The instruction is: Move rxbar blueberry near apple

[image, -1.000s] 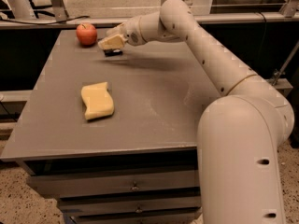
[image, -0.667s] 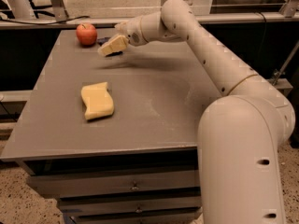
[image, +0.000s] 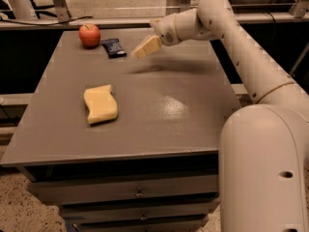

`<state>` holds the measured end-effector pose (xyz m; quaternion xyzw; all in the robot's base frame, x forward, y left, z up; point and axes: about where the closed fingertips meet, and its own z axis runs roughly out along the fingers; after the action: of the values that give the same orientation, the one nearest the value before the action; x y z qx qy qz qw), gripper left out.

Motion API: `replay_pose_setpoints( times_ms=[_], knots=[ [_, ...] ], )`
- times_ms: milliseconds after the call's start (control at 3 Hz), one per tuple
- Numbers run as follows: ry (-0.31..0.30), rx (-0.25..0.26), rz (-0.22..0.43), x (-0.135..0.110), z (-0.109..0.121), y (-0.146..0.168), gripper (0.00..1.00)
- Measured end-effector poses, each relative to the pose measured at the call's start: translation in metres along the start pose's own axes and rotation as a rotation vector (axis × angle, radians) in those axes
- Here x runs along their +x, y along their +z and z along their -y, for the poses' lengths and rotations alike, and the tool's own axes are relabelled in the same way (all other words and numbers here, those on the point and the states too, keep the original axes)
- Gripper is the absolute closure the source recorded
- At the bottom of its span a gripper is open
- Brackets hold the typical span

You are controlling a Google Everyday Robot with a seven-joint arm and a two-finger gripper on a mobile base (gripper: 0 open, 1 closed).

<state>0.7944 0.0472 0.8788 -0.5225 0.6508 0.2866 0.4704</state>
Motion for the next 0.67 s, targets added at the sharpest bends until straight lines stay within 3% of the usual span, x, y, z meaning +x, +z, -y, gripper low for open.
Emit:
replay_pose_setpoints(
  times_ms=[333,667],
  knots=[
    [-0.047,0.009,-0.053,0.029,0.008,-0.070,0.00],
    [-0.048,0.034,-0.101,0.049,0.008,-0.138,0.00]
  ],
)
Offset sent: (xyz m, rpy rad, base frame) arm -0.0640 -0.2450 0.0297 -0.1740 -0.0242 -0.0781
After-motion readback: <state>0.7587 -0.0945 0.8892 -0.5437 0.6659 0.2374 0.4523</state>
